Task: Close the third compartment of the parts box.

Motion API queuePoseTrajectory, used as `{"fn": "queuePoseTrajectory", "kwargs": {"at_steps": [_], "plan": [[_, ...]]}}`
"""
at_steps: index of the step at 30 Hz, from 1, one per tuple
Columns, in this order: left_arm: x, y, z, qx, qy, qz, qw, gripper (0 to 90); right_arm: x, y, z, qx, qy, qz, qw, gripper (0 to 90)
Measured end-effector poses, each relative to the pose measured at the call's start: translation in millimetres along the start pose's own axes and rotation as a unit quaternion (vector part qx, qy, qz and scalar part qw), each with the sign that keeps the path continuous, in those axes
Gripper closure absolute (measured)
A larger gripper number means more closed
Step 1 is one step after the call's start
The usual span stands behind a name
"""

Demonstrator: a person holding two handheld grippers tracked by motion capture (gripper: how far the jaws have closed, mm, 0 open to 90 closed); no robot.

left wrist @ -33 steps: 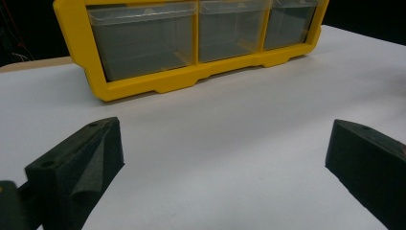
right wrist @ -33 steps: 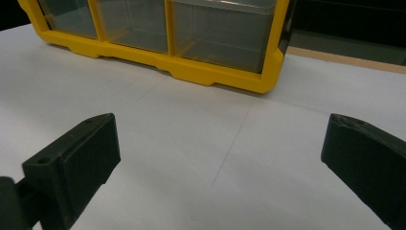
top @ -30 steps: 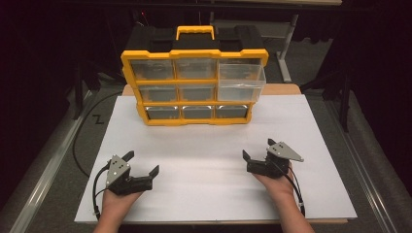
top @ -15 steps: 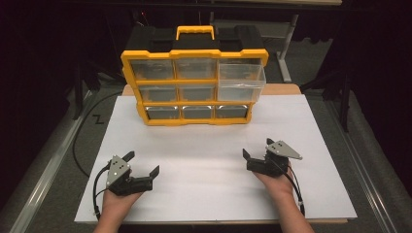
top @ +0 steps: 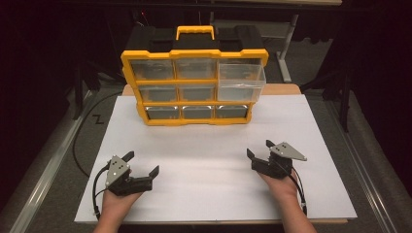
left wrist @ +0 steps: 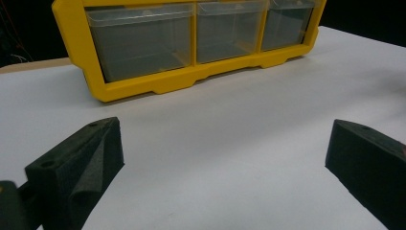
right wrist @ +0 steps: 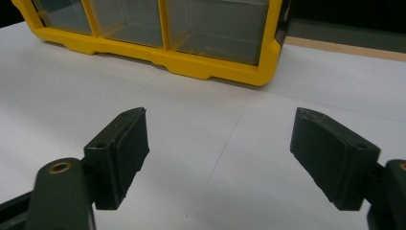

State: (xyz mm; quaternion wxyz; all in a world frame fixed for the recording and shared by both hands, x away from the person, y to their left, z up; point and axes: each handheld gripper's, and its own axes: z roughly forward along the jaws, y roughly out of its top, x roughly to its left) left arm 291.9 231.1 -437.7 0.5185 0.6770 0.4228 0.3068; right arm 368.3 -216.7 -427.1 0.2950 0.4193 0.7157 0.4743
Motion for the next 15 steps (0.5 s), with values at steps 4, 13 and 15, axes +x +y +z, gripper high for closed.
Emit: {"fn": "queuePoseTrajectory", "kwargs": {"at_steps": [4, 13, 15], "plan": [[-0.2, -0.1, 0.1, 0.000, 0.000, 0.000, 1.0000, 0.2, -0.3, -0.3, -1.4, 0.002, 0.006, -0.005, 1.0000, 29.6], [0.1, -0.1, 0.1, -0.001, -0.001, -0.001, 1.0000, 0.2, 1.1, -0.4, -3.4, 0.002, 0.005, -0.013, 0.9999, 39.4], [0.0, -0.1, 0.1, -0.001, -0.001, -0.001, 1.0000, 0.2, 1.9, -0.6, -4.1, 0.001, 0.007, -0.017, 0.9998, 45.0]]}}
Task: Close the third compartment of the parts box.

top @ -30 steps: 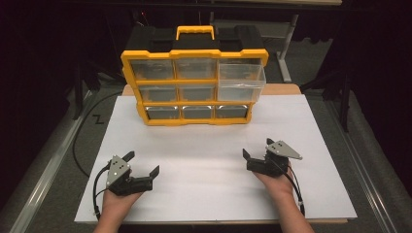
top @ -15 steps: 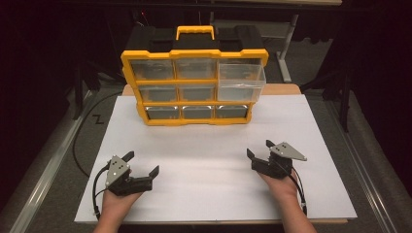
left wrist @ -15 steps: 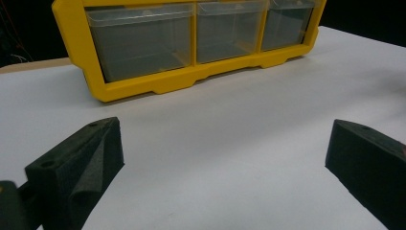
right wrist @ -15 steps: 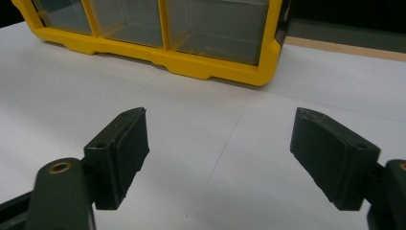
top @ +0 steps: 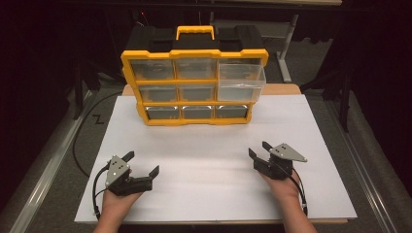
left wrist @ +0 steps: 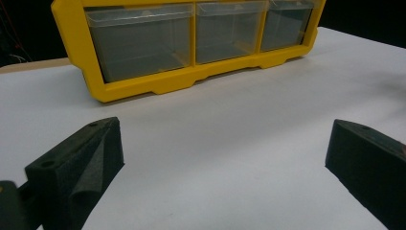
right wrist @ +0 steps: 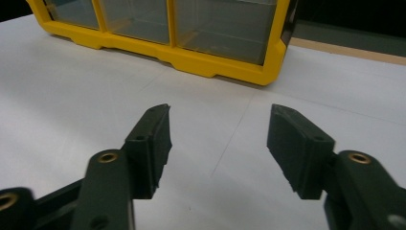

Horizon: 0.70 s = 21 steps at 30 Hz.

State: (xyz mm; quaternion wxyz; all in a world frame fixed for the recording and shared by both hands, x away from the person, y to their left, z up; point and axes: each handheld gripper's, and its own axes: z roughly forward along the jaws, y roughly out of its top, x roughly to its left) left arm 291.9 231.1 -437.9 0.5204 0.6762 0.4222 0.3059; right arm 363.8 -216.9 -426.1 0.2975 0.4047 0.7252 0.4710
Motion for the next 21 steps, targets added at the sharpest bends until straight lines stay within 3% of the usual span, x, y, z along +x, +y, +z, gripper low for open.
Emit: {"fn": "queuePoseTrajectory", "kwargs": {"at_steps": [10, 16, 17, 21], "plan": [[0.0, 0.1, -0.1, -0.001, -0.001, -0.001, 1.0000, 0.2, 1.5, 1.4, -3.6, -0.015, 0.011, -0.007, 0.9998, 64.7], [0.0, 0.0, 0.0, -0.001, -0.001, -0.001, 1.0000, 0.2, 0.5, 2.2, -5.6, -0.020, 0.012, -0.007, 0.9997, 72.0], [0.0, 0.1, -0.2, -0.001, -0.001, -0.001, 1.0000, 0.2, 0.6, 2.7, -6.9, -0.025, 0.010, -0.009, 0.9996, 77.4], [-0.1, 0.1, -0.1, -0.001, -0.001, -0.002, 1.0000, 0.2, 0.5, 3.9, -9.3, -0.032, 0.013, -0.008, 0.9994, 84.9]]}}
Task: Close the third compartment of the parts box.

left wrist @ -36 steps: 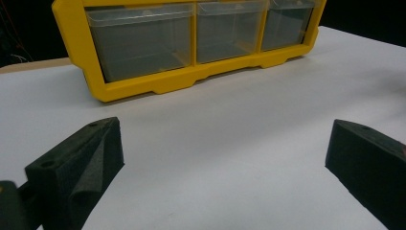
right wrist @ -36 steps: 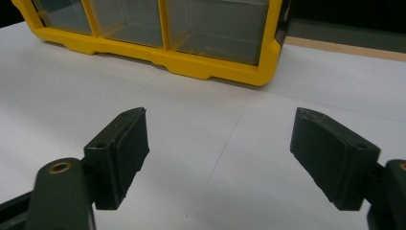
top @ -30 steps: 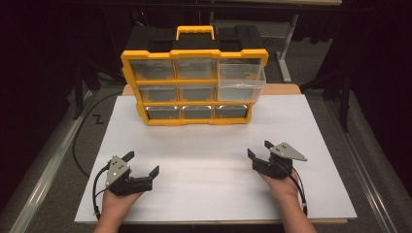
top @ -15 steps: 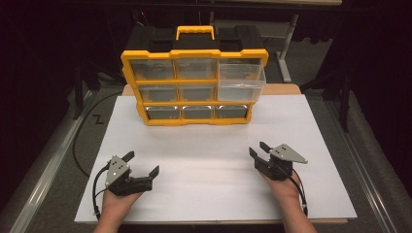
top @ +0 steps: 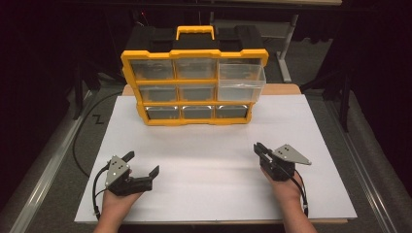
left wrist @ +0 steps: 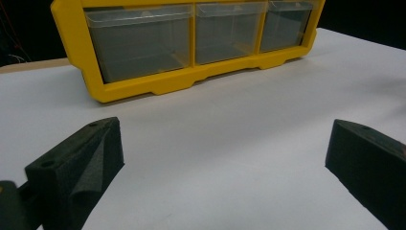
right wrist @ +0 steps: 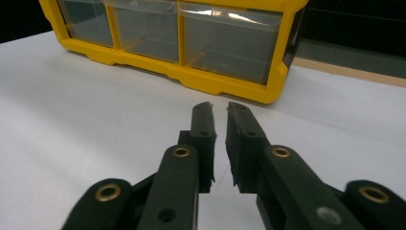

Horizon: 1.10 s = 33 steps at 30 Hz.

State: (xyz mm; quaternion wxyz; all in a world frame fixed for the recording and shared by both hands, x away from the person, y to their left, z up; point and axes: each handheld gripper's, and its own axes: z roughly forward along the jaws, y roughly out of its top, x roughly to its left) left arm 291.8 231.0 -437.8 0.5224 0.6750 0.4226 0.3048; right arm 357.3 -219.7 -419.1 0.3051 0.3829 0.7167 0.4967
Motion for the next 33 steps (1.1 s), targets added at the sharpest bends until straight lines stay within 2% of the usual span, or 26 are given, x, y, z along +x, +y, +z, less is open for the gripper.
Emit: {"fn": "queuePoseTrajectory", "kwargs": {"at_steps": [4, 20, 33], "plan": [[0.0, 0.0, 0.1, 0.001, 0.000, 0.000, 1.0000, 0.2, 0.5, 0.8, -1.7, -0.003, 0.001, 0.004, 1.0000, 90.0], [1.8, 0.7, -0.1, -0.011, -0.005, -0.004, 0.9999, 0.2, 11.2, 4.2, 5.9, -0.006, 0.005, -0.007, 0.9999, 90.0], [0.6, 0.4, -0.1, -0.012, -0.012, 0.007, 0.9998, 0.2, 33.4, 25.3, 8.0, -0.033, 0.016, -0.020, 0.9991, 90.0]]}}
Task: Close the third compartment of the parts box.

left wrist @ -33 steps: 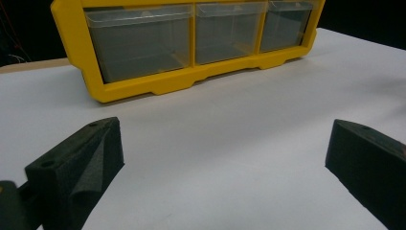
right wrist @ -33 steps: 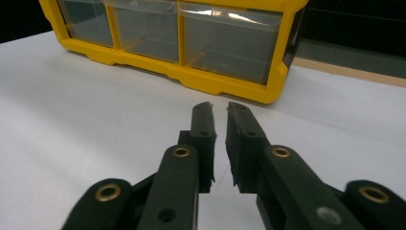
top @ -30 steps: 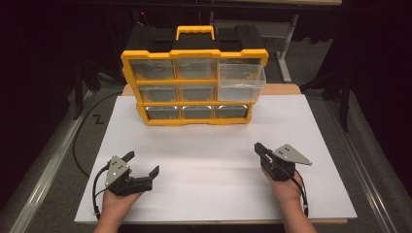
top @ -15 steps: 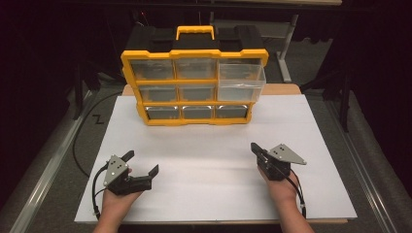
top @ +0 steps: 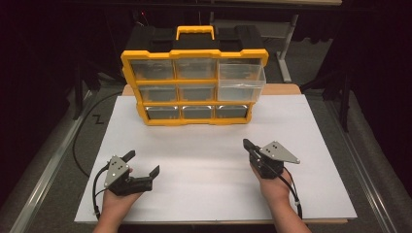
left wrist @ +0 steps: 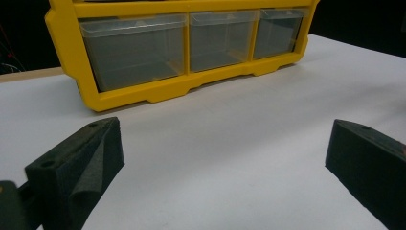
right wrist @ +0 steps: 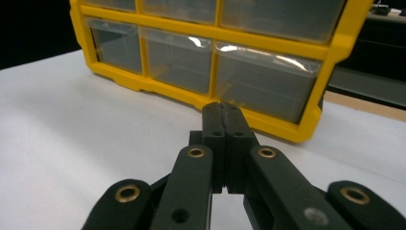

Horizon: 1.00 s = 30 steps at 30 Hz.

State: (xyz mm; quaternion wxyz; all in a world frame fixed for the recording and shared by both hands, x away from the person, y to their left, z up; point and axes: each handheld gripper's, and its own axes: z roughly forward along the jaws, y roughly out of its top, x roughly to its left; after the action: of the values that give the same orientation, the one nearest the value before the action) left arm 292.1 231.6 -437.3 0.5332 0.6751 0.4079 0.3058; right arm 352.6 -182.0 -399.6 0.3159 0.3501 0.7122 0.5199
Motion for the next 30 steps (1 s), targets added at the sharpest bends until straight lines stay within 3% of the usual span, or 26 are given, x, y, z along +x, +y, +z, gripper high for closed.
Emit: {"fn": "queuePoseTrajectory", "kwargs": {"at_steps": [14, 30], "plan": [[-0.1, -0.3, -0.8, -0.002, 0.001, 0.000, 1.0000, 0.2, 14.2, 36.4, 9.1, -0.031, 0.003, -0.002, 0.9995, 90.0], [-0.2, 0.1, -1.7, -0.004, -0.001, 0.002, 1.0000, 0.2, 9.3, 74.3, 11.2, -0.061, -0.007, 0.009, 0.9981, 90.0]]}}
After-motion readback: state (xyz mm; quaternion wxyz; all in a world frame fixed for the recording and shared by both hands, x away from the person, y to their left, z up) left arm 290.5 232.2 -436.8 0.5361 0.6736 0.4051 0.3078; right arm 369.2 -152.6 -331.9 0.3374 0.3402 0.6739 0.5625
